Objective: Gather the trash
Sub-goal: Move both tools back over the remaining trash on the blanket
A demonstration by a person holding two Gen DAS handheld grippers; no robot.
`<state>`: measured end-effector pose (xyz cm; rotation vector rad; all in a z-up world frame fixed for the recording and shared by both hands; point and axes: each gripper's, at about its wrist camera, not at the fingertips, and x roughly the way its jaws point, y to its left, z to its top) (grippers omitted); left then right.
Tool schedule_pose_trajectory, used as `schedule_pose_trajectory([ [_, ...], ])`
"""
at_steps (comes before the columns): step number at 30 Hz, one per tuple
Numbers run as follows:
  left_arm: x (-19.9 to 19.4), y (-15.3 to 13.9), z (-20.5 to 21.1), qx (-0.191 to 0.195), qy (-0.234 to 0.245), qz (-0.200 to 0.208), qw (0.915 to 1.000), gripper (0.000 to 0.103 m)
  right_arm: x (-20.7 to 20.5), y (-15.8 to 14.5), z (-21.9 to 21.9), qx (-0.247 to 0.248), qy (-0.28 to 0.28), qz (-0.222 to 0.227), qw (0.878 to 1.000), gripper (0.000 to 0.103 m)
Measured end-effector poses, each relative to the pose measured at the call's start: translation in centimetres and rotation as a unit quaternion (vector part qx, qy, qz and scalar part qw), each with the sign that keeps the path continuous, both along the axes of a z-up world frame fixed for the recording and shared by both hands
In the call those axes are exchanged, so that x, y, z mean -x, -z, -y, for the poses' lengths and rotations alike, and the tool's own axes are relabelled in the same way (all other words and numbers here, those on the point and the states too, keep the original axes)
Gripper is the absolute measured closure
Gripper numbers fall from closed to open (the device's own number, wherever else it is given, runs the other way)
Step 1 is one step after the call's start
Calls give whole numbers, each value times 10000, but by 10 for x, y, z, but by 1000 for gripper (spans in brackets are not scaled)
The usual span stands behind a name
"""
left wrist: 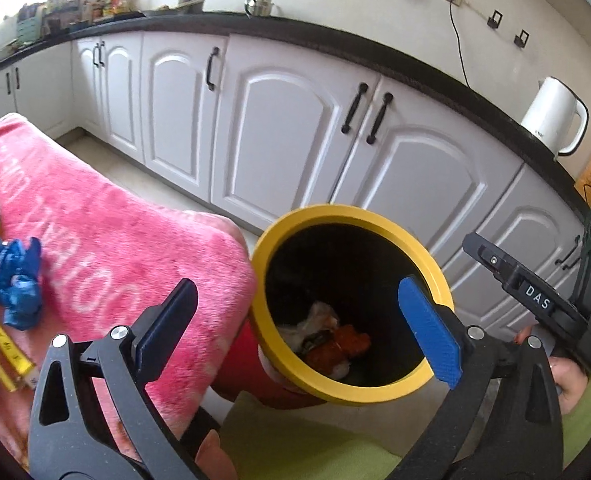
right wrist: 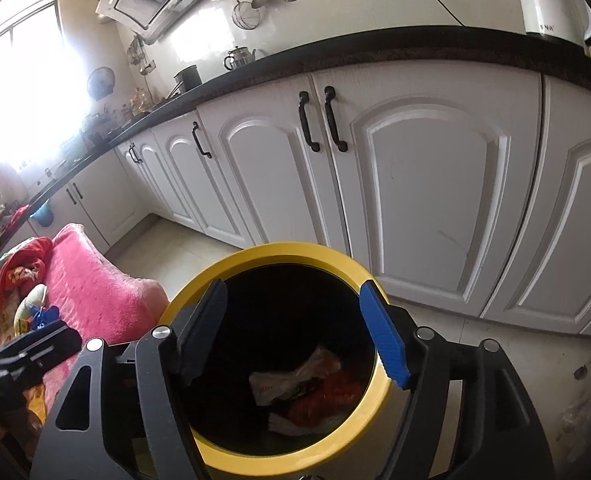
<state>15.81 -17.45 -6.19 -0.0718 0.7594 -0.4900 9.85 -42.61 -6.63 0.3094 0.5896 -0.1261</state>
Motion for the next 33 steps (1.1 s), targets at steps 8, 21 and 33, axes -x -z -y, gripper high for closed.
schedule_pose_trajectory([
  [8, 13, -16, -30, -21, -430, 323, 9986, 11, 5, -12, -17, 164, -217, 185, 9995, 32],
  [21, 26, -38, -86, 52, -1114, 685, 9914, 11, 10, -38, -63, 424, -835, 422, 9947, 27],
  [33, 28, -48, -138, 248, -1726, 850, 9810, 11, 7, -51, -116, 613, -1455, 446, 9865, 26],
])
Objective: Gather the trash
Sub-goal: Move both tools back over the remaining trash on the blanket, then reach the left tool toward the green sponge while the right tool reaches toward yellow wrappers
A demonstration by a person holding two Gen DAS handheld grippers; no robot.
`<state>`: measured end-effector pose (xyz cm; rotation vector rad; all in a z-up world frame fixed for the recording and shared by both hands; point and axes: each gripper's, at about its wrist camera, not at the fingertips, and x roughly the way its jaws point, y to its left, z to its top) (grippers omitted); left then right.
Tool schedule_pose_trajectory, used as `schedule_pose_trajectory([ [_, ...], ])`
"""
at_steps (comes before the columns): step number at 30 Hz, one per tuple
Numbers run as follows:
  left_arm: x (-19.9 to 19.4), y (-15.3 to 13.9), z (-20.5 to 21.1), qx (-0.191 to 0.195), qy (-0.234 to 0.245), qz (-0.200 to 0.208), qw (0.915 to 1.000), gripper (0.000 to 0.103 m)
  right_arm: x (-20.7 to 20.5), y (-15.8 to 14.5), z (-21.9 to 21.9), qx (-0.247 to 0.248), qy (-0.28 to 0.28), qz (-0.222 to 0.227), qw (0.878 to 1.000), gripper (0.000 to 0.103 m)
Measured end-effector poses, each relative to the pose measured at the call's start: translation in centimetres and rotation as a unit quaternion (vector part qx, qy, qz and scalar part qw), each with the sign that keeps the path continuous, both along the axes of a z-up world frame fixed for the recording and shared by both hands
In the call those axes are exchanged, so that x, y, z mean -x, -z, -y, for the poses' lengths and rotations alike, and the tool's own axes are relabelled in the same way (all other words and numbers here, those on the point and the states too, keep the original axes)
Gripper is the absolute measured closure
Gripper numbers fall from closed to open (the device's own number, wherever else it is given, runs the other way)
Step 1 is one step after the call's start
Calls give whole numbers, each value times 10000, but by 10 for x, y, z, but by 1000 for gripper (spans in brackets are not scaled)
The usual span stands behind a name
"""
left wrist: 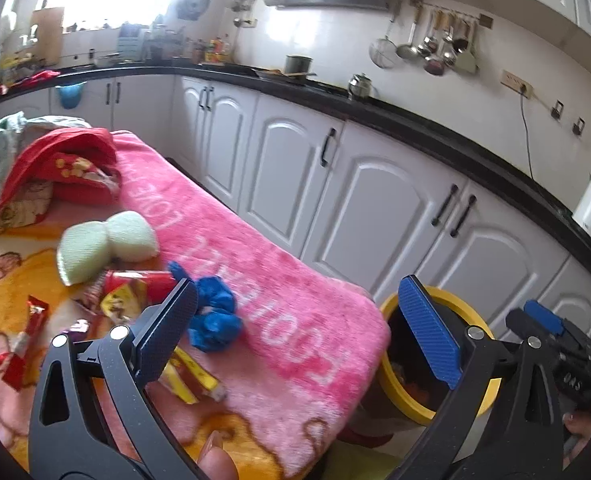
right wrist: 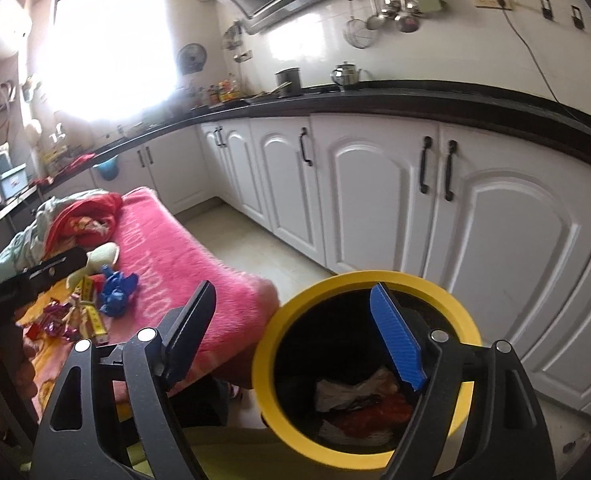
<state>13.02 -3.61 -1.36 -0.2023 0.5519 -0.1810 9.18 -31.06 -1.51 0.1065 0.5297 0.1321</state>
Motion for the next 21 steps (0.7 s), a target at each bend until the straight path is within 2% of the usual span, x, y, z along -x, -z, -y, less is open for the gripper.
schedule_pose_trajectory([
  [11, 1, -8, -49, 184, -519, 96, 9984, 11, -3, -5, -53, 129, -639, -26, 9979, 25],
  [21, 2, -8, -111, 338, -1204, 9, 9921, 11, -13, -9, -115, 122, -1368, -94, 9905, 25],
])
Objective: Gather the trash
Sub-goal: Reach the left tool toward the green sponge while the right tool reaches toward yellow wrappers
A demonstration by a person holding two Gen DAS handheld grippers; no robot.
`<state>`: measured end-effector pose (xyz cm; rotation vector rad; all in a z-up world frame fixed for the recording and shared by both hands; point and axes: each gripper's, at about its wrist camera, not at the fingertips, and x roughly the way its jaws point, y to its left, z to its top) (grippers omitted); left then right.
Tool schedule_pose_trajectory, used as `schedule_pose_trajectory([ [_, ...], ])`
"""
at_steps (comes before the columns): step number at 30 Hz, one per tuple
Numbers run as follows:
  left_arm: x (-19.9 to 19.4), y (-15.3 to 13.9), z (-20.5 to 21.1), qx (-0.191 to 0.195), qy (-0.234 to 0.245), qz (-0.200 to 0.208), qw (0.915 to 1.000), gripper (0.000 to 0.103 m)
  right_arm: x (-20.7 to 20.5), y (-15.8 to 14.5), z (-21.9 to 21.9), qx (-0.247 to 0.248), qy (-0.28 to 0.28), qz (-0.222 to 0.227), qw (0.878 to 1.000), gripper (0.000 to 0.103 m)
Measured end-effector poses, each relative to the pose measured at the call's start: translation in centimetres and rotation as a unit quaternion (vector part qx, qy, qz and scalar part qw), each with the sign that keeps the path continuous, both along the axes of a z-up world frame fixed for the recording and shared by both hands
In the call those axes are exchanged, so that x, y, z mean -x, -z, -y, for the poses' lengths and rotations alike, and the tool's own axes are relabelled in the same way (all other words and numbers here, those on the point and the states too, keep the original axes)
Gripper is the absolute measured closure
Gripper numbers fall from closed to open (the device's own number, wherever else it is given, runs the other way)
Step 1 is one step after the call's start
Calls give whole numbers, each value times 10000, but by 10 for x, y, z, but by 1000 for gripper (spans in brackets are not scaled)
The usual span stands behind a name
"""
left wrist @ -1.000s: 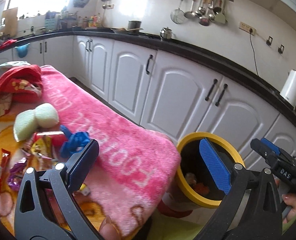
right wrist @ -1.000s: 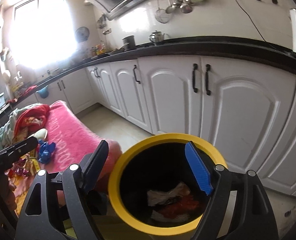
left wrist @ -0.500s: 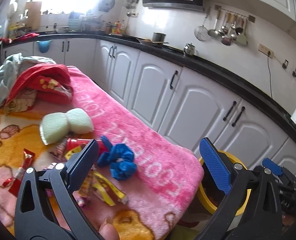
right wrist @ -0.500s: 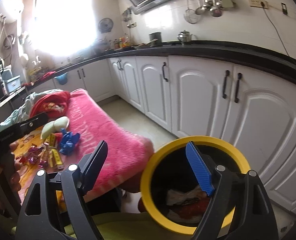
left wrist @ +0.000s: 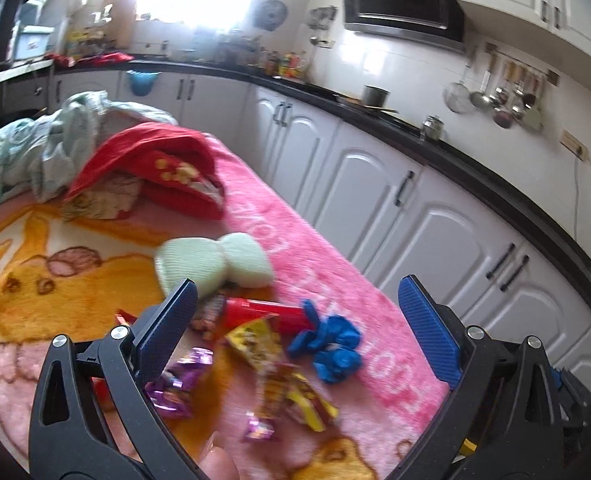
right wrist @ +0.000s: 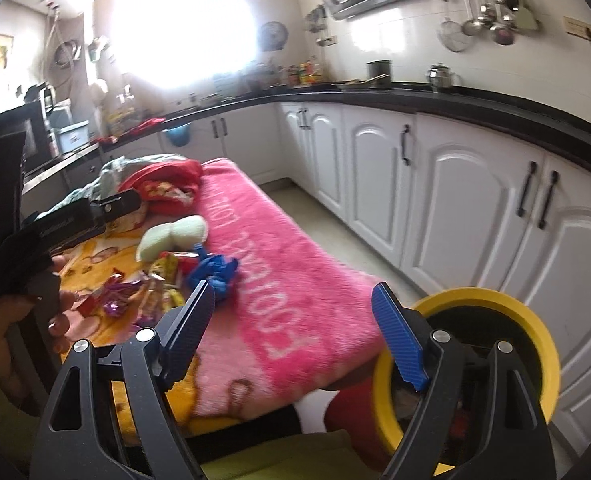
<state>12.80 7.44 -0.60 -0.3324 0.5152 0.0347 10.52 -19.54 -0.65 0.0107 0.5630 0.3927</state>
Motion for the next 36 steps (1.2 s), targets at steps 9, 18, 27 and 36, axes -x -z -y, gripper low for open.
schedule_pose_trajectory([
  [9, -2, 5, -50, 190, -489, -142, 9985, 11, -11, 6, -54, 95, -620, -204, 9978, 25],
  [18, -36, 22, -89, 306, -559, -695, 9955, 11, -30, 37, -99, 346, -1250, -758, 9886, 35],
  [27, -96, 53, -118, 853, -272, -1717, 9811, 11, -51, 72, -129, 502, -1631, -1272, 9771, 45],
  [36, -130, 79, -120, 1246, -258, -2119, 9690, 11, -66, 92, -144, 432, -1838, -1664, 9678, 51],
])
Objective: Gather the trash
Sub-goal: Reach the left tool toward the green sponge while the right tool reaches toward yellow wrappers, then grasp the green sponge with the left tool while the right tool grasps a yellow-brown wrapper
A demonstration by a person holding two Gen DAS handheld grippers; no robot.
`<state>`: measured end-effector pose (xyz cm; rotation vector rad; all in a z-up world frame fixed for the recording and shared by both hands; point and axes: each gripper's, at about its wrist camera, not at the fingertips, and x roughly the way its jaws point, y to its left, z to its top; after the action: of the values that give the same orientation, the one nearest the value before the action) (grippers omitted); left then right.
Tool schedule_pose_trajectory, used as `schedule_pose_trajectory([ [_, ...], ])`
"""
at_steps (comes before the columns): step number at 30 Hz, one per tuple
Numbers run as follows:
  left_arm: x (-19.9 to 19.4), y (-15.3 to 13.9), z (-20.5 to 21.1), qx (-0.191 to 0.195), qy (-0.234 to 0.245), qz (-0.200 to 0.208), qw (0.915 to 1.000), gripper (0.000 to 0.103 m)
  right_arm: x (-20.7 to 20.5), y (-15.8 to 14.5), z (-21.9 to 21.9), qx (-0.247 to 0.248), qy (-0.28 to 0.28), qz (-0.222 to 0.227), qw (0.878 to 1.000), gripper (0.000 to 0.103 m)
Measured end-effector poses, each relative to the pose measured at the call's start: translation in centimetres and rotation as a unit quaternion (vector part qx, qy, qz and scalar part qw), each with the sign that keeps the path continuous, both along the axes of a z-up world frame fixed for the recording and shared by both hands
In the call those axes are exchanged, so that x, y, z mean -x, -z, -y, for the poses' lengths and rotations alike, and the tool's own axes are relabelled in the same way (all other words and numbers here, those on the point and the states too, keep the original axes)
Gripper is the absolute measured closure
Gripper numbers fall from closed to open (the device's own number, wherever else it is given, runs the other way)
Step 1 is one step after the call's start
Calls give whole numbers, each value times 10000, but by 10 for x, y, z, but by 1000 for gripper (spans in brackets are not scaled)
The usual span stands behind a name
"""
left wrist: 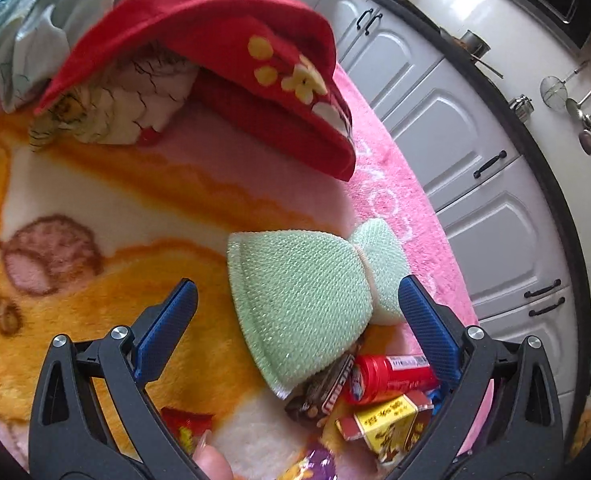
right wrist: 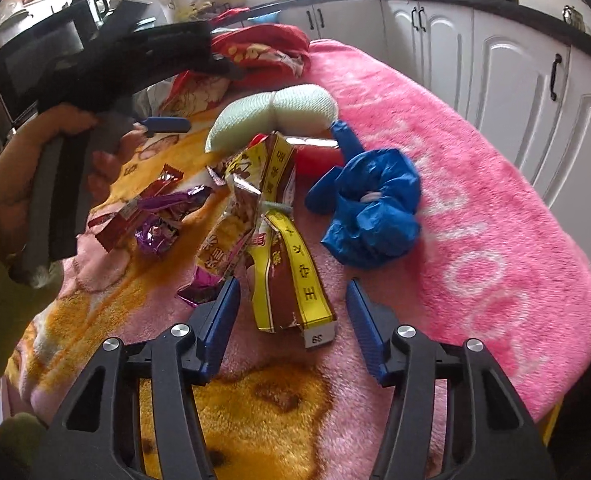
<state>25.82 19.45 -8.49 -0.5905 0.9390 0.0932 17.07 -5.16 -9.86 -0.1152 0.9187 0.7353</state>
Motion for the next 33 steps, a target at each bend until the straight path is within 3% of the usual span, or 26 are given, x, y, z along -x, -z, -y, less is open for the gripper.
schedule_pose_trajectory([
  [5, -9, 15, 1, 150, -184, -155, 9996, 15, 1, 2, 2, -4, 0, 47, 10000, 59],
  [8, -7, 15, 6, 1, -193, -112, 9998, 21, 2, 2, 5, -27, -25, 53, 10000, 60],
  [10, -5, 14, 8, 5, -177, -68, 9998, 34, 6, 2, 6, 4, -54, 123, 9999, 61],
  [12, -6, 13, 9, 64, -119, -68, 9999, 38, 11, 1, 10, 22, -69, 217, 9997, 61],
  [16, -5, 9, 11, -67, -85, -42, 9999, 55, 17, -1, 7, 52, -44, 331, 9994, 64],
  [22, 5, 7, -3, 286, -141, 121, 9994, 75, 26, -10, 9, -55, -42, 476, 9988, 65],
  [26, 15, 0, -7, 540, -143, 431, 9975, 82, 32, -16, 10, -12, 17, 662, 9978, 66],
  [33, 36, -25, 5, 479, 0, 1001, 9938, 85, 38, -27, 16, 5, 105, 953, 9954, 66],
])
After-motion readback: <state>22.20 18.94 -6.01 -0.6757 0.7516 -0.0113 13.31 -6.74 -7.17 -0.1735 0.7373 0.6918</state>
